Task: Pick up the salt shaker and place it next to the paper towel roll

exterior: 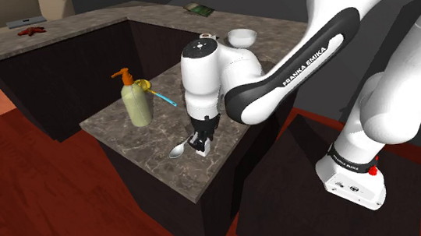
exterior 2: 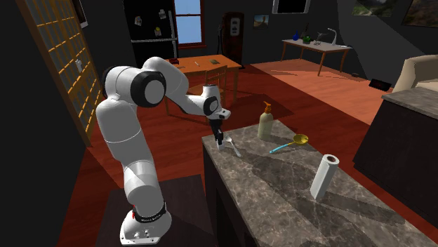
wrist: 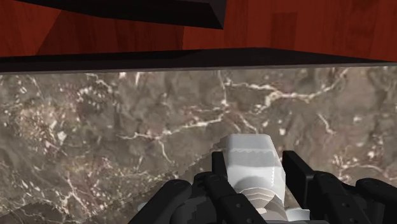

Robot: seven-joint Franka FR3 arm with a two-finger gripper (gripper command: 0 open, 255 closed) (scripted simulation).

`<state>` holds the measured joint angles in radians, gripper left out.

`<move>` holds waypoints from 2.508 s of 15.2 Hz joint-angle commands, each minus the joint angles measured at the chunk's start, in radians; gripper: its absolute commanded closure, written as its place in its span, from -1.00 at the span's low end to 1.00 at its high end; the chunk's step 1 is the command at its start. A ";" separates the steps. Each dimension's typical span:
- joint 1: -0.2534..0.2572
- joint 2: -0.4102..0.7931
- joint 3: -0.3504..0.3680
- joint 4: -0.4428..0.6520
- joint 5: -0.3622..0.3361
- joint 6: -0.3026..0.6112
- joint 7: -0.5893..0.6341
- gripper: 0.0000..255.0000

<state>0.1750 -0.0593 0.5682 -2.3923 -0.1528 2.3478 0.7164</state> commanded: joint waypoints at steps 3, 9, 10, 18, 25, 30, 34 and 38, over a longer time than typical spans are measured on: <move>0.000 0.000 0.000 0.000 0.000 0.000 0.000 1.00; 0.002 -0.021 -0.002 0.009 0.019 -0.026 -0.017 1.00; 0.003 -0.031 -0.003 0.014 0.028 -0.039 -0.024 1.00; 0.011 -0.102 -0.016 0.064 0.084 -0.147 -0.076 1.00; 0.016 -0.150 -0.030 0.119 0.114 -0.242 -0.109 1.00; 0.018 -0.176 -0.039 0.165 0.128 -0.309 -0.127 1.00; 0.018 -0.192 -0.045 0.205 0.136 -0.363 -0.139 1.00; 0.018 -0.204 -0.052 0.249 0.141 -0.417 -0.149 1.00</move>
<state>0.1941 -0.2598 0.5197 -2.1543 -0.0130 1.9445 0.5722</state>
